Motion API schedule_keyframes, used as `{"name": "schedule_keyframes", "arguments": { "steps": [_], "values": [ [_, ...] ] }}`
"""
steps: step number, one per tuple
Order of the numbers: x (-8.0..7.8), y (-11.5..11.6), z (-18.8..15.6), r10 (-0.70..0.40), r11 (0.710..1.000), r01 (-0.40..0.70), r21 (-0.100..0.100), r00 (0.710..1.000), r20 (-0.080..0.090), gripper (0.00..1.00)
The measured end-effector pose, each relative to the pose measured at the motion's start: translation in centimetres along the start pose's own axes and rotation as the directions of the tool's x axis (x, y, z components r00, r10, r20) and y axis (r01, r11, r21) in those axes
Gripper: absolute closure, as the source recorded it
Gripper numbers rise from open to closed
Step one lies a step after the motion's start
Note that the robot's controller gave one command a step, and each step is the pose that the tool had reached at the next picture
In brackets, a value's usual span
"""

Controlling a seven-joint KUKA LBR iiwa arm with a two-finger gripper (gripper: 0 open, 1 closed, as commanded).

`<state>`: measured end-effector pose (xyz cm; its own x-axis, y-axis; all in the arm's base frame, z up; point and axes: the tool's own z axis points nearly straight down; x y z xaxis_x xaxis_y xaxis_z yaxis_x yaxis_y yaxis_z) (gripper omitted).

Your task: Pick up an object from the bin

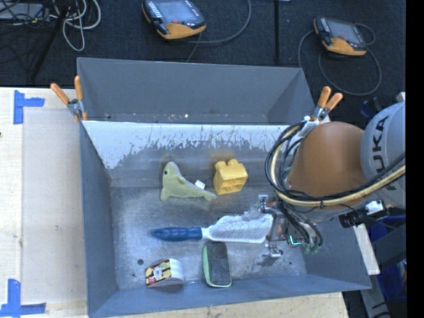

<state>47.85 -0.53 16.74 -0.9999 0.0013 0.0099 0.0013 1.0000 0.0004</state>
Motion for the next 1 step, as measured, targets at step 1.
{"name": "schedule_keyframes", "arguments": {
  "steps": [1],
  "values": [
    [-0.18,0.00,-0.33,0.000,1.000,0.000,0.000,1.000,0.007,0.00]
  ]
}}
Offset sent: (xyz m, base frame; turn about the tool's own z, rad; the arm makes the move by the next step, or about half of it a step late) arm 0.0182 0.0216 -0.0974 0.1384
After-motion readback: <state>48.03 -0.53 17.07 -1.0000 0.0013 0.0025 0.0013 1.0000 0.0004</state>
